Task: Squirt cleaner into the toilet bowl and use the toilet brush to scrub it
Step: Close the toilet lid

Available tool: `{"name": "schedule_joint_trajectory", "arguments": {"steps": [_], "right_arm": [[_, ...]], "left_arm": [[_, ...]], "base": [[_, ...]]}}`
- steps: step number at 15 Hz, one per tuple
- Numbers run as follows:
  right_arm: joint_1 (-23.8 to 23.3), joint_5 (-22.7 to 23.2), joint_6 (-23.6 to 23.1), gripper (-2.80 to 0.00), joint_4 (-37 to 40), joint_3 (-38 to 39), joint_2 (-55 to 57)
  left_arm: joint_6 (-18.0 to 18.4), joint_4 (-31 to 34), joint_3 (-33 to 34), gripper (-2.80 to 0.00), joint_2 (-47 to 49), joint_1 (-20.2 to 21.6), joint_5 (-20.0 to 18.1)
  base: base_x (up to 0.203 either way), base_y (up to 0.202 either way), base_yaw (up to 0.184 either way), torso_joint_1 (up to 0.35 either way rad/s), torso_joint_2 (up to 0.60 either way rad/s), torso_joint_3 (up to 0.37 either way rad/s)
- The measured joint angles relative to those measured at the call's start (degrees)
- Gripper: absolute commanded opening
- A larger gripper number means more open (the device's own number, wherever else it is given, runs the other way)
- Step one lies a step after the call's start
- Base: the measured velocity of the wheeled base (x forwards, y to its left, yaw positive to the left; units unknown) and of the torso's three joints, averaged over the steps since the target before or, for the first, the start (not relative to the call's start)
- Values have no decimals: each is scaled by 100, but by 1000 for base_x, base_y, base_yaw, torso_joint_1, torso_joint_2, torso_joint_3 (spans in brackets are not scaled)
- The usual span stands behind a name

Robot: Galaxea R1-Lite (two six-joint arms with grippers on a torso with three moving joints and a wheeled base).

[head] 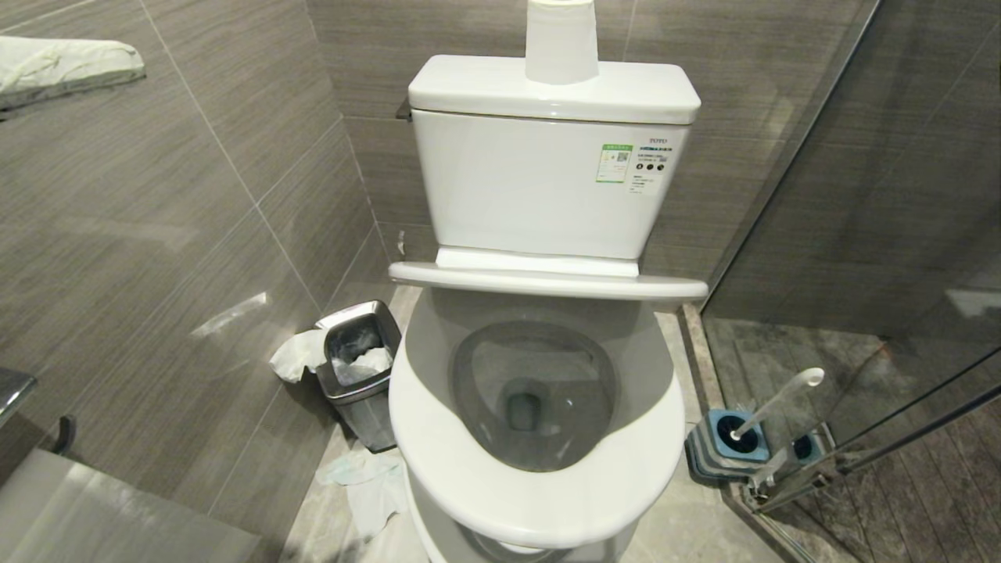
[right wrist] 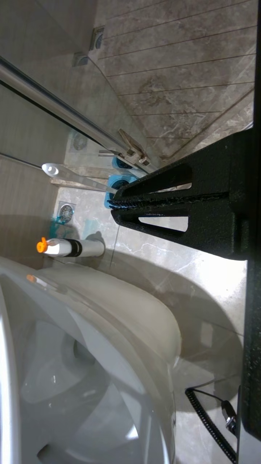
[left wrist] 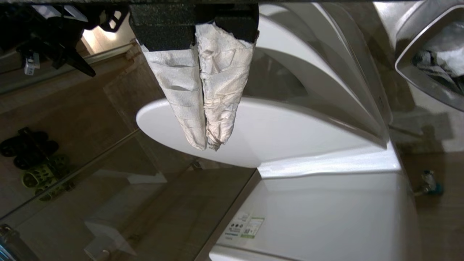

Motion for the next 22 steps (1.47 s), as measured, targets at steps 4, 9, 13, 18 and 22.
{"name": "schedule_joint_trajectory", "arguments": {"steps": [4, 9, 13, 18, 22], "right_arm": [[0, -2, -3, -280, 2, 0, 0], [0, -2, -3, -280, 0, 0, 0], [0, -2, -2, -280, 0, 0, 0], [0, 0, -2, -280, 0, 0, 0], [0, 0, 0, -280, -2, 0, 0]], "left_arm": [[40, 753, 10, -280, -14, -149, -20], [982, 1644, -487, -280, 243, -413, 560], [1288, 1718, -1471, -280, 728, -1490, 2586], [2757, 1735, -1792, -280, 1250, -2478, 4258], [3293, 1898, -2083, -280, 1737, -3006, 4562]], "base": [[0, 0, 0, 1, 1, 18], [0, 0, 0, 0, 0, 0], [0, 0, 0, 0, 0, 0], [0, 0, 0, 0, 0, 0], [0, 0, 0, 0, 0, 0]]}}
